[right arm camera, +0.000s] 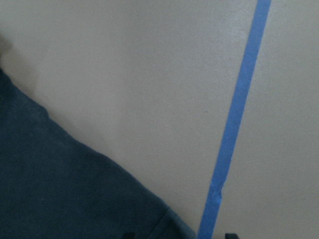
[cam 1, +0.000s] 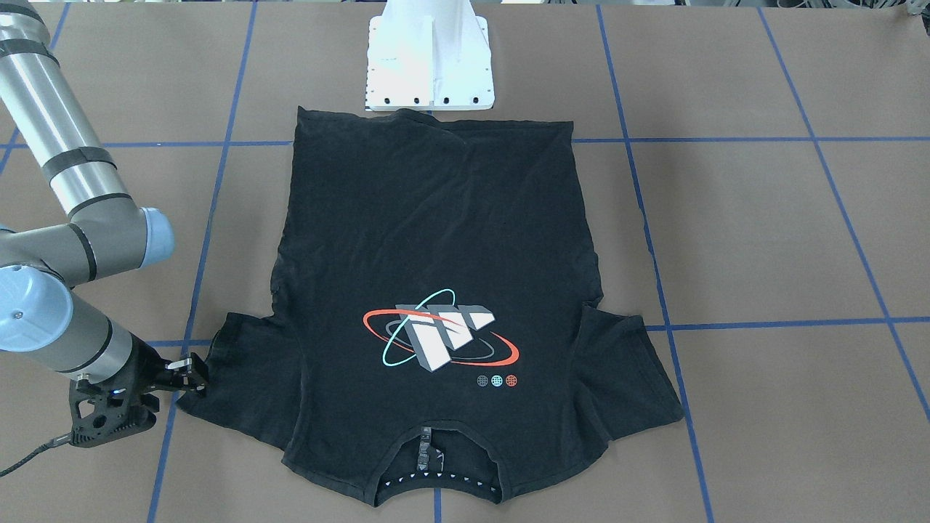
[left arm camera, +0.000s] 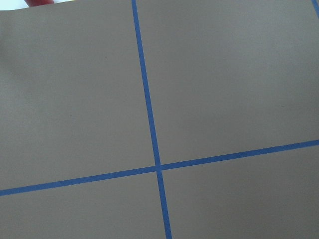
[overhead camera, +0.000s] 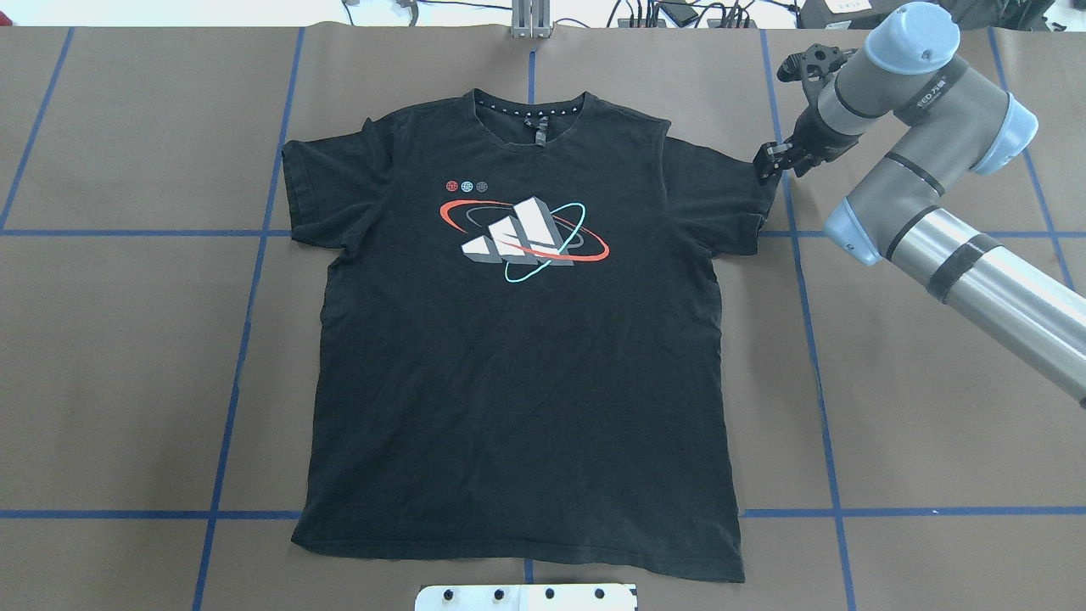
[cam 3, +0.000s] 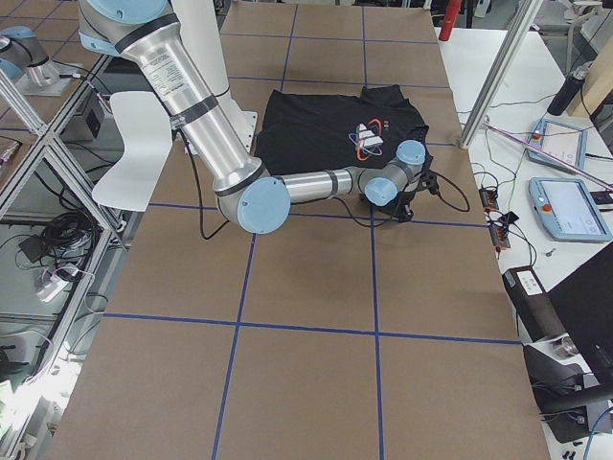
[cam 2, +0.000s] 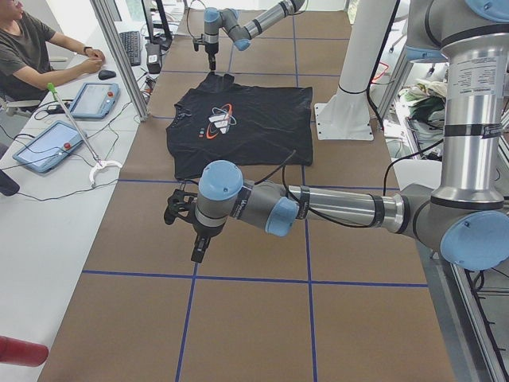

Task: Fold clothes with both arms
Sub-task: 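Move the right gripper to the shirt shoulder nearest it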

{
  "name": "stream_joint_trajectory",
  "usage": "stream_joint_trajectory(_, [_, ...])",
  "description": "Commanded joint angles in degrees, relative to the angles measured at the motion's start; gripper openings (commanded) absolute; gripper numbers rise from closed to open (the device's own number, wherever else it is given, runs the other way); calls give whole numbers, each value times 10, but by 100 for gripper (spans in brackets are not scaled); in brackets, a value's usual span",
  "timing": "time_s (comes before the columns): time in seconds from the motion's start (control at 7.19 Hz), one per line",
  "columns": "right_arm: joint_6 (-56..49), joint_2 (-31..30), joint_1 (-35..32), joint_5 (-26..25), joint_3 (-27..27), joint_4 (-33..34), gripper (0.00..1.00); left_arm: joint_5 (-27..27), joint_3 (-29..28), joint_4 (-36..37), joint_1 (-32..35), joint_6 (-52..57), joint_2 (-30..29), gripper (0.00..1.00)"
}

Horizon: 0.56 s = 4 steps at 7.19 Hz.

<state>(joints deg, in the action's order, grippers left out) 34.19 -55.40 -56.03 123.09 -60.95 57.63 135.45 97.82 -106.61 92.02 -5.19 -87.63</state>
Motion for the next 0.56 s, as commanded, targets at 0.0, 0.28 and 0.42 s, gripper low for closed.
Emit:
stream_joint_trajectory(0.0, [0, 0, 0, -2, 3, 0, 8, 0, 0, 0, 0, 0, 0, 100])
stream_joint_trajectory(0.28, [1, 1, 0, -2, 4, 0, 0, 0, 0, 0, 0, 0, 0, 100])
stream_joint_trajectory(0.42, [0, 12, 0, -2, 5, 3, 0, 0, 0, 0, 0, -1, 0, 100])
